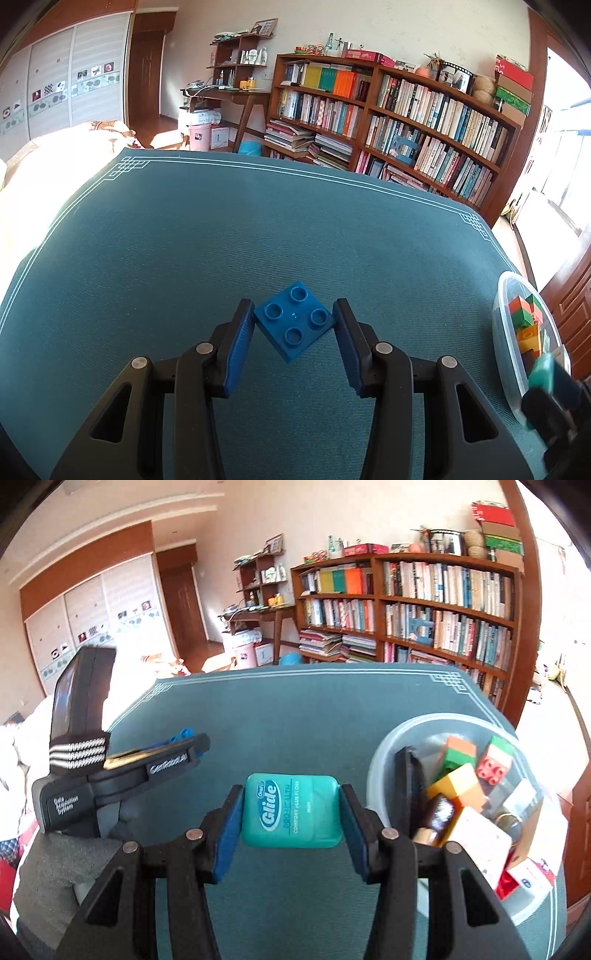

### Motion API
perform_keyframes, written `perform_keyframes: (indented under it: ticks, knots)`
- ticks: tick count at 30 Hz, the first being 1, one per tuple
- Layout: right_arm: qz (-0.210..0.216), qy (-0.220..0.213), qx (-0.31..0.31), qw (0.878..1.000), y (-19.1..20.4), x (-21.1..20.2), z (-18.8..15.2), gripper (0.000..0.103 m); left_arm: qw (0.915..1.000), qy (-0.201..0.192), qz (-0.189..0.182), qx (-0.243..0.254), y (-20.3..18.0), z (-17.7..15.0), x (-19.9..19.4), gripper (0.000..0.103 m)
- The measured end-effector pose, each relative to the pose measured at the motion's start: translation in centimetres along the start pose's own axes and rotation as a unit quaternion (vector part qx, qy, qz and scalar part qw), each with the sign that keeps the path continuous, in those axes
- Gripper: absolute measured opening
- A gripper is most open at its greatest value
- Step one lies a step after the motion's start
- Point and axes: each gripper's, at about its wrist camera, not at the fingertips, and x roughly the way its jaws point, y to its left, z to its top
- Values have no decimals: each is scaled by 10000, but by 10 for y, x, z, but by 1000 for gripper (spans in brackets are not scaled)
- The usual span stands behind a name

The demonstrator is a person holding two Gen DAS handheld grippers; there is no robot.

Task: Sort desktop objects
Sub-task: 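Carry the blue brick and teal case into the bowl and open both tools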

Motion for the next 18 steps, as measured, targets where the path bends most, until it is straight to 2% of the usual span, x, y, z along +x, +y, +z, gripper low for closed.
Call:
perform_keyframes:
  ticks: [4, 10, 15, 18]
  knots:
    - [-488, -291, 436, 9974, -37, -17, 12, 55, 9999, -5, -25, 135, -11, -2, -1, 47]
    - [-1094, -305, 994, 9886, -96, -17, 23, 55, 9993, 1, -82, 354, -25, -7, -4, 47]
    - [-1246, -201, 1345, 9828, -129, -15, 19, 56, 9986, 106, -300, 414, -35, -10, -4, 47]
    - [-1360, -267, 1487, 9791, -140, -16, 14, 61, 9974, 196, -519, 452, -41, -12, -5, 47]
